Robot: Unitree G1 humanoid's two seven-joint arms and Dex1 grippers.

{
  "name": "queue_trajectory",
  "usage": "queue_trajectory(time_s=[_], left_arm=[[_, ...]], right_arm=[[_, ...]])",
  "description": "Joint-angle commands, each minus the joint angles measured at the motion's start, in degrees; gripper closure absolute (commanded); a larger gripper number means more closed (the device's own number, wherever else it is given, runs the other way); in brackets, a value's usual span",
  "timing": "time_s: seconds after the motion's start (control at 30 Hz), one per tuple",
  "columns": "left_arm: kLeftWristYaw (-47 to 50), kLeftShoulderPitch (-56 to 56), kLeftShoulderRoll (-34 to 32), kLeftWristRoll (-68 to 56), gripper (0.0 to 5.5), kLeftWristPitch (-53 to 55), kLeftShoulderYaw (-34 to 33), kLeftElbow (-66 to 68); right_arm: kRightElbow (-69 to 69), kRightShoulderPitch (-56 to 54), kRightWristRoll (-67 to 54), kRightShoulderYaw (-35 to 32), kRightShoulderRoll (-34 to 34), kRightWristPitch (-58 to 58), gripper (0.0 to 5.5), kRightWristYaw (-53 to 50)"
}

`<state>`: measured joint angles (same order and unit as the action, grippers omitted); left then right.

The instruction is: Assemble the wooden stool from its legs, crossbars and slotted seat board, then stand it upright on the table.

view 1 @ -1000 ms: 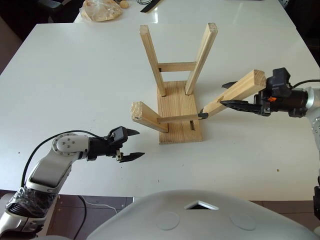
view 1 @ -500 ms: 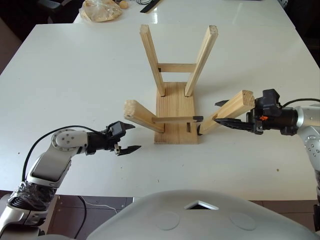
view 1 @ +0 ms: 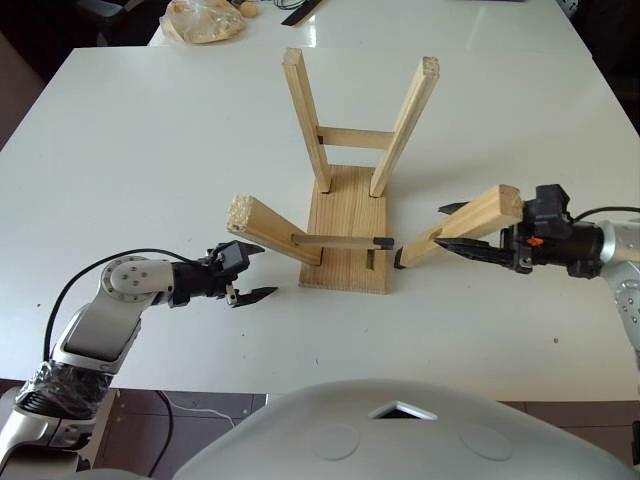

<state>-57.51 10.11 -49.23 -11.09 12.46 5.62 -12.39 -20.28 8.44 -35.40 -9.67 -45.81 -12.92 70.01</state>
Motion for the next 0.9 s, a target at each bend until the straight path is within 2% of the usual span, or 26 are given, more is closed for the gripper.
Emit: queue_trajectory(time_s=[0.03, 0.2, 0.4, 0.5, 0.67, 0.9], left_arm=[[0.59, 0.33, -0.52, 0.92, 1.32, -0.25, -1.14, 0.82], [0.85, -0.14, -0.15, 1.27, 1.32, -0.10, -1.25, 1.01], [1.17, -1.21, 0.20, 1.77, 1.32, -0.34, -0.67, 1.74], [1.14, -1.78, 0.40, 2.13, 1.32, -0.52, -0.43, 2.07], [0.93, -2.29, 0.44, 2.49, 1.32, -0.89, -0.26, 2.61], [-0.33, -4.31, 0.21, 2.87, 1.32, -1.66, 0.44, 4.08]], right_arm=[[6.71, 4.42, 7.74, 0.92, -4.26, 2.66, 3.49, 1.79], [5.80, 1.71, 3.94, 0.22, -6.31, 1.74, 3.49, 1.90], [-2.12, -8.06, -12.53, -4.38, -5.74, -9.96, 3.49, -3.81], [-6.07, -9.20, -17.13, -4.69, -5.38, -13.63, 3.49, -5.29], [-9.76, -9.57, -17.96, -2.81, -3.83, -15.44, 3.49, -6.91], [-11.03, -7.55, -9.28, 4.31, -1.44, -11.33, 3.49, -6.28]])
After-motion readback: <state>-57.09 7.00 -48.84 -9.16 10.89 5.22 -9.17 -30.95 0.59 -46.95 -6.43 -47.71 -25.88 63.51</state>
